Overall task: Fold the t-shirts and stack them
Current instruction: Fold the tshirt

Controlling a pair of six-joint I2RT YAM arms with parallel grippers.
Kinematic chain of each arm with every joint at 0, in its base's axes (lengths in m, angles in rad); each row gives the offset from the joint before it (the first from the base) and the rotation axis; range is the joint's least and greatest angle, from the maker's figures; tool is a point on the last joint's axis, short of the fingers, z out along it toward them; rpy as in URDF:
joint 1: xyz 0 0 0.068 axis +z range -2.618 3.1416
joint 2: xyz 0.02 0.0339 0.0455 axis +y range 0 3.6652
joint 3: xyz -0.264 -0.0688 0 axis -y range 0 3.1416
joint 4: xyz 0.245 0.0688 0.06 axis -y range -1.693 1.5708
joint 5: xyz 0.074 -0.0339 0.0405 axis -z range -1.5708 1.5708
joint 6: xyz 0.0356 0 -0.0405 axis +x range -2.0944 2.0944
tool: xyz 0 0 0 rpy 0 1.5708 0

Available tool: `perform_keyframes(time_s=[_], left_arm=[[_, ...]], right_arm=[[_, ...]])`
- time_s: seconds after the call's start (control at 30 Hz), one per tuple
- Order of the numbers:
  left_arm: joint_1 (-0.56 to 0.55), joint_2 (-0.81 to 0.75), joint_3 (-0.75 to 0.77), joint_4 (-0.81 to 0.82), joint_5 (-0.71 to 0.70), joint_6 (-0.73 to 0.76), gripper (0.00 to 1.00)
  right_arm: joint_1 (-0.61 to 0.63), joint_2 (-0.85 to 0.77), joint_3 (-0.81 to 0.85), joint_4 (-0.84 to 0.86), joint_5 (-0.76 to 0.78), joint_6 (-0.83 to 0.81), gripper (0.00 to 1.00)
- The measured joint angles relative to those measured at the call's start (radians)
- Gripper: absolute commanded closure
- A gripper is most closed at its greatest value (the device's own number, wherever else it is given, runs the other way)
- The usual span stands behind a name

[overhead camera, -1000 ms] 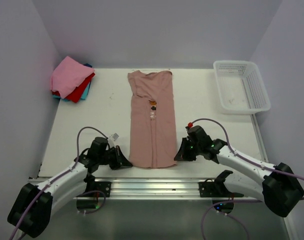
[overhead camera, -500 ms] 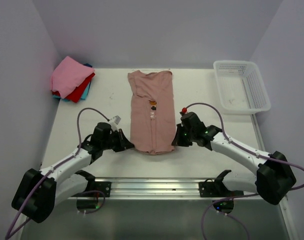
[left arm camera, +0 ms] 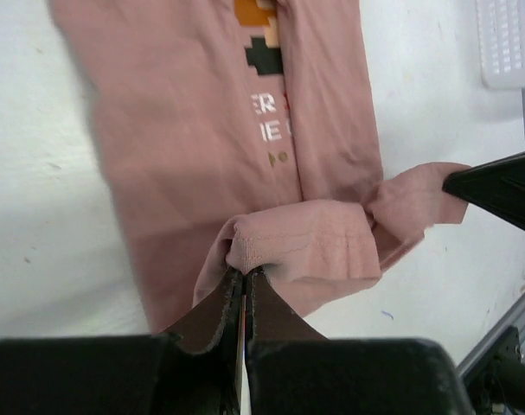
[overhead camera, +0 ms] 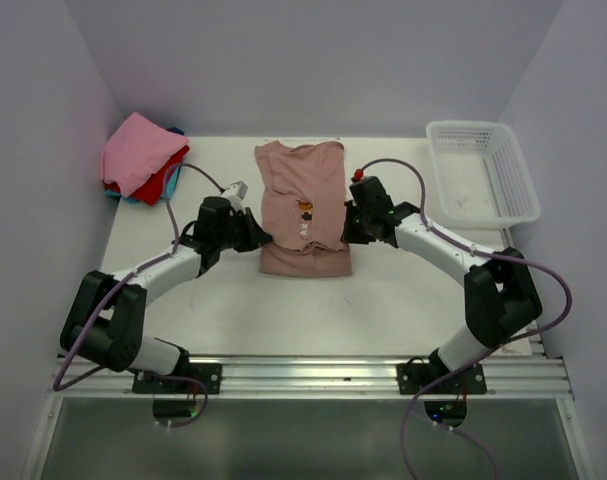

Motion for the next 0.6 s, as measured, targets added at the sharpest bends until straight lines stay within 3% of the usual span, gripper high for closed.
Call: perform_keyframes(time_s=[0.2,0.23,0.3,0.33,0.37,0.4,0.43,0.6], left_arm=[[0.113,0.148,0.078,0.036,0.031,0.0,1.0],[0.121,0.186,0.105,0.038,0.033,0.0,0.95],[0.13,0.275,0.177,0.049,0.04,0.001,0.73],[0.133,0.323,0.225,0.049,0.045,0.0,0.68],[0.135,0.366,0.278,0.05,0.046,-0.001,0.64],[0.136,0.391,0.318,0.055,0.045,0.002,0.29],[0.138,0.406,0.356,0.068,0.043,0.008,0.0],[0.145,0.235,0.387,0.108,-0.019,0.028,0.0]], right_arm=[[-0.073,0.183,0.183,-0.003,0.009,-0.034,1.0],[-0.08,0.22,0.226,-0.008,0.017,-0.035,0.93],[-0.091,0.308,0.328,-0.018,0.031,-0.031,0.63],[-0.094,0.35,0.379,-0.02,0.05,-0.033,0.35],[-0.097,0.384,0.42,-0.008,0.064,-0.032,0.25],[-0.098,0.403,0.441,0.011,0.082,-0.037,0.19],[-0.098,0.407,0.444,0.034,0.101,-0.039,0.1],[-0.1,0.311,0.362,0.113,0.162,-0.051,0.07]])
